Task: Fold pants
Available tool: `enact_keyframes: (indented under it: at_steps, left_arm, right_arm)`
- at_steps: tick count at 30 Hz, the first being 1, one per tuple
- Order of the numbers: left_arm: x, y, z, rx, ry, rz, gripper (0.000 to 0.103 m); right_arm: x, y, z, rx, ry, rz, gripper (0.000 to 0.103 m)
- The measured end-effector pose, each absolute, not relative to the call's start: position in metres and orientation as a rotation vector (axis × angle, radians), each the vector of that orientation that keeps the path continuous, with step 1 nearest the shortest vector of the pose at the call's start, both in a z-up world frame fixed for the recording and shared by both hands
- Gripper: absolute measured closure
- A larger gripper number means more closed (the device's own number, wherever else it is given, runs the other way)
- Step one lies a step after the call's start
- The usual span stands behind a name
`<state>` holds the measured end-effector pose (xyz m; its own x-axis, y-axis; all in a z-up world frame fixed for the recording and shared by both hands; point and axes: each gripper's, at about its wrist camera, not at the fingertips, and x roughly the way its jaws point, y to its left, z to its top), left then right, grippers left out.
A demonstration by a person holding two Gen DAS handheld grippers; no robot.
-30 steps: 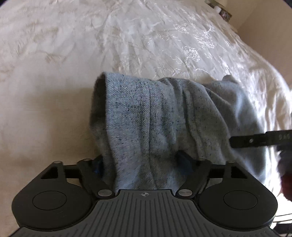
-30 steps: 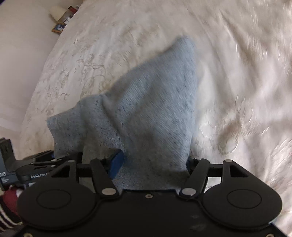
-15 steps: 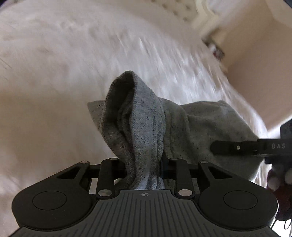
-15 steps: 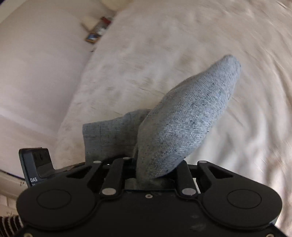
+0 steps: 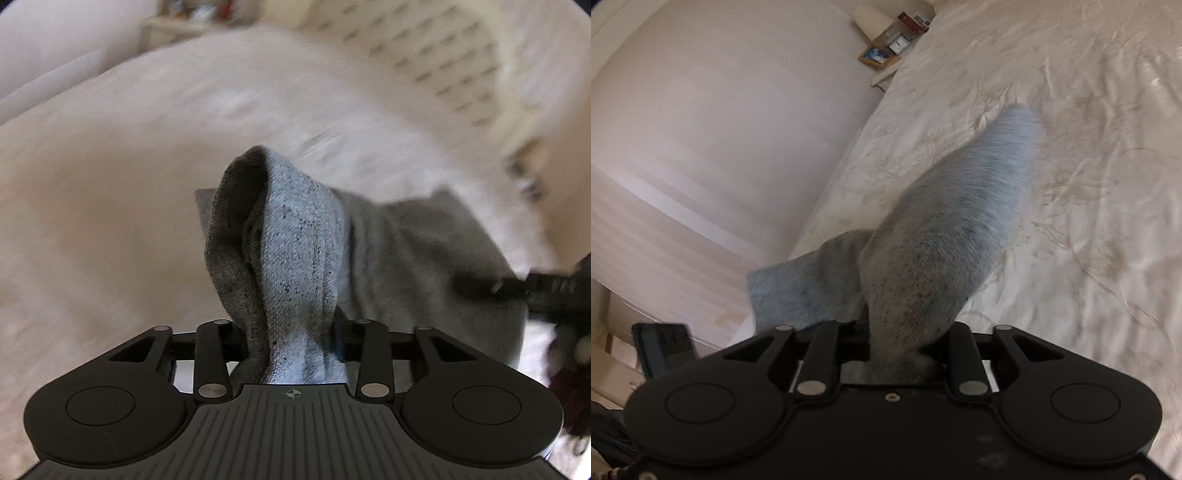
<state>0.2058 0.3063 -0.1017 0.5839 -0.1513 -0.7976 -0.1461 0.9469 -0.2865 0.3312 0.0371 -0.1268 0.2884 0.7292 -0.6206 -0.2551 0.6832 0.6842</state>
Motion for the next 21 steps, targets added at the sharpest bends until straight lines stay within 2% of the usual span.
enact_keyframes:
  at_steps: [1,3,6,7,9,14,16,21]
  left_arm:
    - [0.203,0.31,-0.122,-0.317,1.041,0.058,0.064]
    - [0.192,0.314,-0.154,-0.237,1.179,0.158,0.063]
    - [0.163,0.32,-0.145,-0.29,1.09,0.163,0.065]
    - [0.159,0.316,-0.134,-0.259,1.058,0.192,0.068]
    - [0.157,0.303,-0.11,-0.192,0.958,0.189,0.068]
    - [0.196,0.277,-0.088,-0.072,0.832,0.131,0.067]
    - [0.212,0.279,-0.094,-0.076,0.818,0.168,0.067]
    - [0.211,0.291,-0.135,-0.075,0.942,0.227,0.067]
  right_arm:
    - [0.338,0.043,-0.142,0.457,1.137,0.596,0.059]
    - [0.344,0.052,-0.165,0.312,1.215,0.444,0.063]
    - [0.336,0.063,-0.161,0.167,1.17,0.407,0.063]
    - [0.334,0.07,-0.154,0.16,1.138,0.422,0.063]
    - [0.321,0.069,-0.132,0.143,1.059,0.469,0.063]
    - [0.333,0.12,-0.116,0.081,0.969,0.594,0.064]
    - [0.347,0.145,-0.121,0.043,0.974,0.603,0.071]
    - [0.354,0.186,-0.154,-0.032,1.036,0.585,0.071]
